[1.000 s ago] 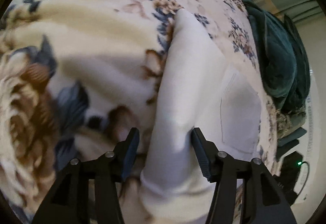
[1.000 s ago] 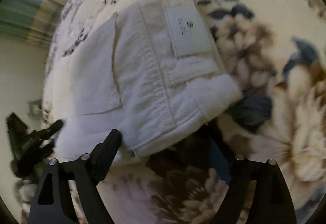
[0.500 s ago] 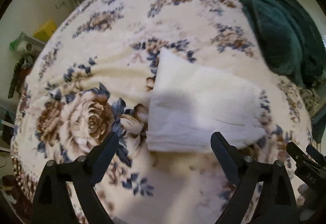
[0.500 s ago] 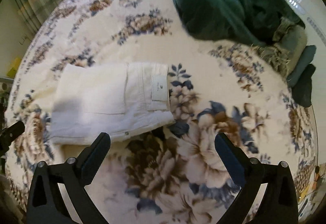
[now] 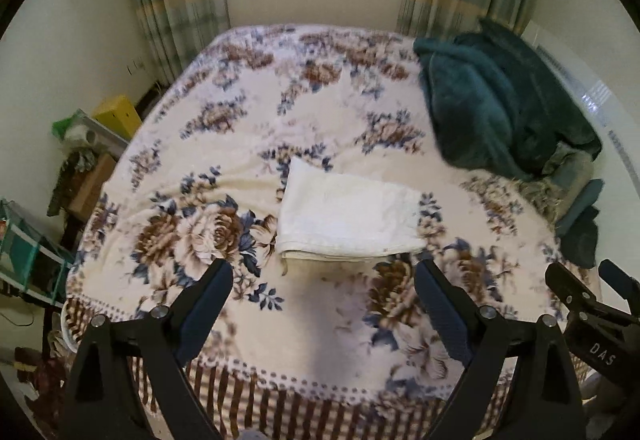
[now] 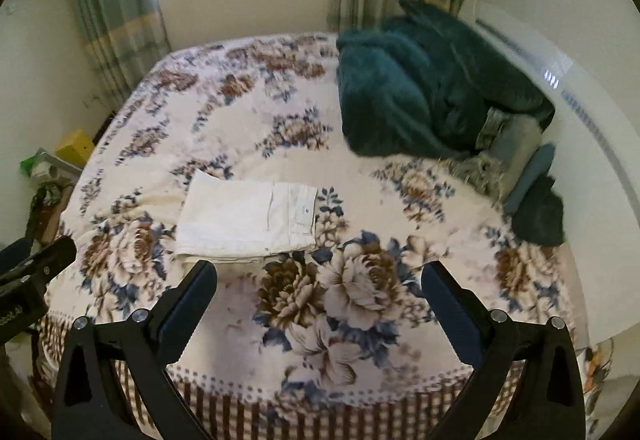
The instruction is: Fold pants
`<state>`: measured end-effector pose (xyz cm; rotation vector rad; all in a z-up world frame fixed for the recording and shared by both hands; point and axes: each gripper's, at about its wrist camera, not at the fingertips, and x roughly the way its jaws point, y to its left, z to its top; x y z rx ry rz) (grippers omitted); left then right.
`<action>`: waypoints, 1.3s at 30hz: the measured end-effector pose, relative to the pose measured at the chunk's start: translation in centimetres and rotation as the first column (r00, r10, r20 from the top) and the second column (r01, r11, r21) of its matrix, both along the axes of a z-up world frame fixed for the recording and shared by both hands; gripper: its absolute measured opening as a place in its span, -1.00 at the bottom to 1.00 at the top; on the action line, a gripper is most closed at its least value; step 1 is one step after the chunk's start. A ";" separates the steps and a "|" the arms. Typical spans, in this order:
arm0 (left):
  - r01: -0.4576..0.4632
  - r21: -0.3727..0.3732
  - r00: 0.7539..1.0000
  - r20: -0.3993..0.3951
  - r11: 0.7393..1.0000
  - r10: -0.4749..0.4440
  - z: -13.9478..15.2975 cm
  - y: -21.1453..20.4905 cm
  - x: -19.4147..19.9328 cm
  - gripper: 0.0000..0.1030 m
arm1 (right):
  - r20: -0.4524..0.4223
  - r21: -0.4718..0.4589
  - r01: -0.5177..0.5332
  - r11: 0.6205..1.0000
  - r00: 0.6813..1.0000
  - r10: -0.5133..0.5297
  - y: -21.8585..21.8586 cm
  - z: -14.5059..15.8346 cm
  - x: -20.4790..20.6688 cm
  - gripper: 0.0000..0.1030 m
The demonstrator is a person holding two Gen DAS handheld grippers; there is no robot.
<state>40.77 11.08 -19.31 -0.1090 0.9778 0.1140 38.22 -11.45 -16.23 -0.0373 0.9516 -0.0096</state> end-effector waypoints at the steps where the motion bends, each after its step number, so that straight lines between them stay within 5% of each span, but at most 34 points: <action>1: -0.002 0.005 1.000 0.013 1.000 0.002 1.0 -0.3 -0.9 0.80 | 0.016 0.004 -0.009 1.000 1.000 0.009 -0.3 1.7 -1.4 1.00; 10: -0.064 0.019 0.986 0.154 0.998 0.060 10.5 -1.6 -9.7 0.80 | 0.158 0.003 -0.083 0.997 0.984 0.082 -1.8 13.4 -12.0 1.00; 16: -0.073 0.024 0.977 0.203 0.997 0.067 13.9 -2.0 -13.8 0.80 | 0.186 0.021 -0.111 0.994 0.977 0.105 -2.3 17.7 -16.6 1.00; 29: -0.052 0.053 0.974 0.222 0.997 0.039 16.3 -2.1 -18.1 0.80 | 0.244 -0.014 -0.110 0.994 0.964 0.110 -1.8 22.9 -23.3 1.00; 39: -0.049 0.058 0.972 0.232 0.997 0.034 16.8 -1.6 -18.6 1.00 | 0.238 -0.005 -0.100 0.995 0.966 0.098 -0.8 23.2 -23.5 1.00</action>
